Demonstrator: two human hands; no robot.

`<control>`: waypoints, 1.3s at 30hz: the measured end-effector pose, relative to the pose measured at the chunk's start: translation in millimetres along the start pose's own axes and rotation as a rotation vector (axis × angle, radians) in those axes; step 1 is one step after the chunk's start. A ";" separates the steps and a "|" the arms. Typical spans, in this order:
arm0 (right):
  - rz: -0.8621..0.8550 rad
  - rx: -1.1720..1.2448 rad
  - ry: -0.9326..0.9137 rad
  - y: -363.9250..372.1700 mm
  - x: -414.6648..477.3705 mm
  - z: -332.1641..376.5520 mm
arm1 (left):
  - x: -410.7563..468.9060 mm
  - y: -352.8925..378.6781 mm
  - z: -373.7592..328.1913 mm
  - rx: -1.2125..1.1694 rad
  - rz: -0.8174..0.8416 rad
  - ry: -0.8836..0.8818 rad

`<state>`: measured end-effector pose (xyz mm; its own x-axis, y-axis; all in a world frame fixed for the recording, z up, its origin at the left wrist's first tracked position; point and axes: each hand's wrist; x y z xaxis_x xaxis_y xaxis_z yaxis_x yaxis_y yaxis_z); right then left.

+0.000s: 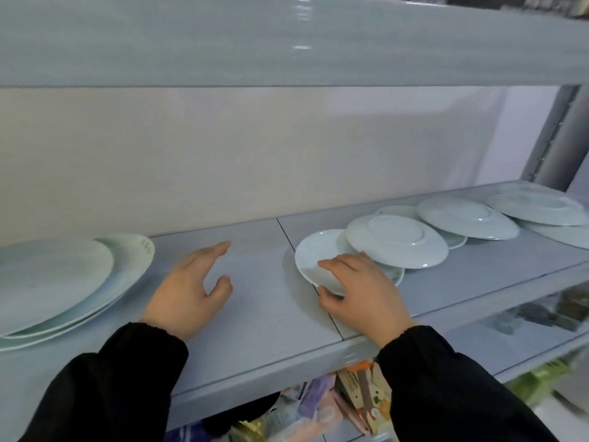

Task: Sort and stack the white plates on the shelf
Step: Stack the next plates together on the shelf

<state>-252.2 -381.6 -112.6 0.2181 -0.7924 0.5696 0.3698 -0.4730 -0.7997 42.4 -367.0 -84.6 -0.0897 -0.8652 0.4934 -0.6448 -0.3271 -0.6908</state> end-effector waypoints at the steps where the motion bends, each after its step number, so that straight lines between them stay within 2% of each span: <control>1: -0.002 -0.015 -0.023 0.3 0.4 0.4 | -0.4 -0.1 1.8 -0.004 -0.003 -0.008; 5: 0.092 -0.048 -0.099 1.1 1.0 0.2 | -2.0 0.3 5.2 -0.006 -0.008 -0.022; 14: 0.045 0.051 -0.438 14.0 4.8 -5.3 | -3.8 -0.2 3.5 -0.016 -0.036 -0.037; 17: 0.075 0.094 -0.486 17.1 6.4 -9.5 | -4.9 0.6 2.3 -0.024 -0.013 -0.048; 20: 0.108 0.080 -0.418 18.7 4.4 -10.2 | -3.6 1.3 0.4 -0.017 0.002 -0.016; 25: 0.326 0.042 -0.095 12.9 7.9 -5.0 | -2.6 -0.1 2.3 -0.014 0.043 0.035; 28: 0.385 0.032 -0.002 8.6 7.0 -0.7 | -2.0 0.8 5.9 -0.021 0.067 0.032; 32: 0.391 0.042 0.108 2.0 7.9 3.6 | -3.6 0.5 3.9 -0.020 0.030 0.092; 39: 0.302 0.051 0.098 -1.4 3.2 9.7 | -5.9 3.8 11.4 -0.014 0.042 0.063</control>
<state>-243.3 -379.7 -107.9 0.2376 -0.9287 0.2845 0.3468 -0.1925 -0.9180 49.2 -367.5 -96.1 -0.1636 -0.8523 0.4967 -0.6504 -0.2854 -0.7039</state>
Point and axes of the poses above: each hand's wrist, its own x-axis towards the middle knuckle, its own y-axis out of the palm, z = x × y, and after that the axes turned 3 degrees about -x, right-handed
